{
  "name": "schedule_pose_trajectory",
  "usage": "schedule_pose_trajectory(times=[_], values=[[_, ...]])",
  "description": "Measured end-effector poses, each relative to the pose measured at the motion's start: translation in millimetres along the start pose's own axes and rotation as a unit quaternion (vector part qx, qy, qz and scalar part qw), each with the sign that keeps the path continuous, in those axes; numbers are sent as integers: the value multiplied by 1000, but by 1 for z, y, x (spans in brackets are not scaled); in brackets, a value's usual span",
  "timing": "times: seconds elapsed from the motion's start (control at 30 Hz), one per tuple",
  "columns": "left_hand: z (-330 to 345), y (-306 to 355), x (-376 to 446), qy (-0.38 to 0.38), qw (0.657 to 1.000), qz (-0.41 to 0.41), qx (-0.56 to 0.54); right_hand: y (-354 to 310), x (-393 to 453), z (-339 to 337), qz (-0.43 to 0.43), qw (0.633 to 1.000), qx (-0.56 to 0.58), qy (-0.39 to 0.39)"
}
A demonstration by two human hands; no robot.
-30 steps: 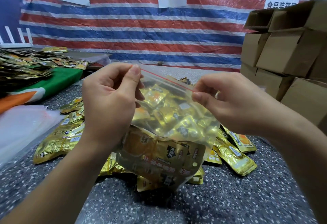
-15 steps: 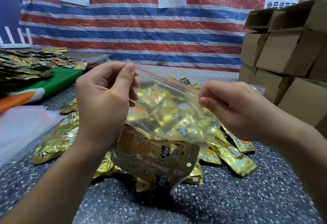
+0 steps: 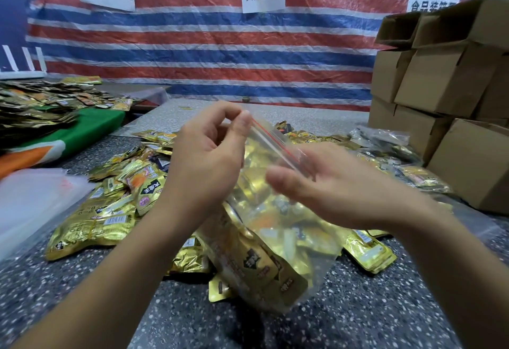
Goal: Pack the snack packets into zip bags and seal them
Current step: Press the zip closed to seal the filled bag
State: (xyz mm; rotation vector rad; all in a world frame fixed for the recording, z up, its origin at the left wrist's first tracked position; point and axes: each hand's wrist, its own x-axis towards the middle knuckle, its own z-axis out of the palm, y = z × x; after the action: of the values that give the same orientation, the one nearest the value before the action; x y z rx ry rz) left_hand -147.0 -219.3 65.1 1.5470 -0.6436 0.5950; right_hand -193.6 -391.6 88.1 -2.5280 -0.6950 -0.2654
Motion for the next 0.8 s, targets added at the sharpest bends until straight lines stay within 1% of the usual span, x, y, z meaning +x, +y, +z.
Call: schedule_pose_trajectory(times=[0.1,0.13,0.17,0.2,0.23,0.3,0.33,0.37,0.4,0.47,0.53,0.57,0.6,0.63,0.7,0.73,0.8], values=[[7,2,2,-15,1000,0,2,-1,7,5,52,988,74,-129],[10,2,2,-26,1000,-1,4,0,9,8,57,981,97,-160],[13,3,4,-37,999,0,9,2,10,12,68,976,117,-170],[16,4,5,-45,999,1,13,5,11,17,84,973,142,-160],[17,5,6,-50,999,2,11,8,11,20,102,971,171,-134],[17,3,7,-43,999,6,17,19,12,19,140,959,242,-53],[14,0,7,-35,999,14,37,24,13,15,162,944,288,-7],[11,-3,6,-26,997,21,62,32,13,11,188,919,345,41],[8,-5,5,-21,996,22,79,42,14,5,214,883,407,92],[6,-11,3,-28,996,-1,85,63,17,-7,243,804,504,202],[6,-18,0,-31,996,-36,75,86,20,-20,253,711,578,311],[7,-22,-1,-31,996,-52,67,98,20,-25,260,661,608,356],[8,-26,-2,-30,996,-65,61,111,21,-25,271,622,625,385],[8,-29,-2,-29,995,-76,57,125,20,-22,293,606,625,395],[8,-36,-3,-32,993,-94,56,150,16,-8,341,603,609,387],[8,-38,-4,-34,993,-100,52,161,15,2,351,594,614,382],[9,-43,-5,-41,992,-110,36,179,11,16,358,566,636,383]])
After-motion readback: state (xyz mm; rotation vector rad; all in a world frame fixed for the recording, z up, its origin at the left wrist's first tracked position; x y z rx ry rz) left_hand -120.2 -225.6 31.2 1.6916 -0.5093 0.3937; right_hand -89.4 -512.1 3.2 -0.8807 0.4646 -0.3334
